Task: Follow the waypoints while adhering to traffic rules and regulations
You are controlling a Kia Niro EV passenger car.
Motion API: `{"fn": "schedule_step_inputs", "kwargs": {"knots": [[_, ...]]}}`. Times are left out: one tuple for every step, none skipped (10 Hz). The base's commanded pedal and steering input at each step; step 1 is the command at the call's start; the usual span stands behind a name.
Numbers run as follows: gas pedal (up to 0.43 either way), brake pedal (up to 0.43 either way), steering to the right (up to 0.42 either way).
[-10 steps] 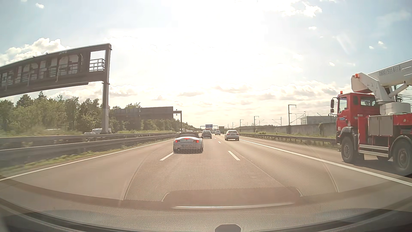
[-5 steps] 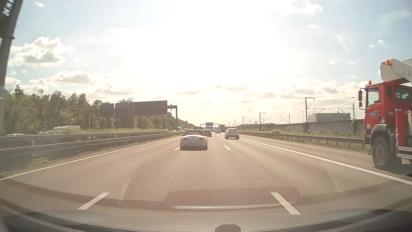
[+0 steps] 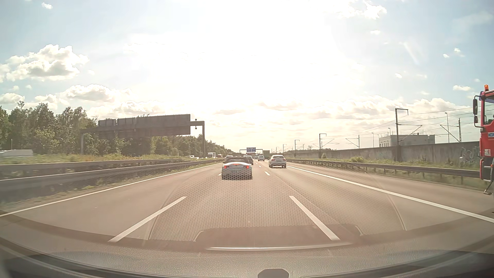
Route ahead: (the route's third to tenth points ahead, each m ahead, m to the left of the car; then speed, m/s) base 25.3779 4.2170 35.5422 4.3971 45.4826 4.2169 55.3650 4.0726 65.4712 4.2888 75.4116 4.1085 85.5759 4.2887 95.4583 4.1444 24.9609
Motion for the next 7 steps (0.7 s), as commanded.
{"fn": "schedule_step_inputs", "kwargs": {"knots": [[0.0,0.0,-0.002],[0.0,0.0,-0.002],[0.047,0.0,-0.002],[0.067,0.0,-0.002],[0.079,0.0,-0.002],[0.079,0.0,-0.002],[0.079,0.0,-0.003]]}}
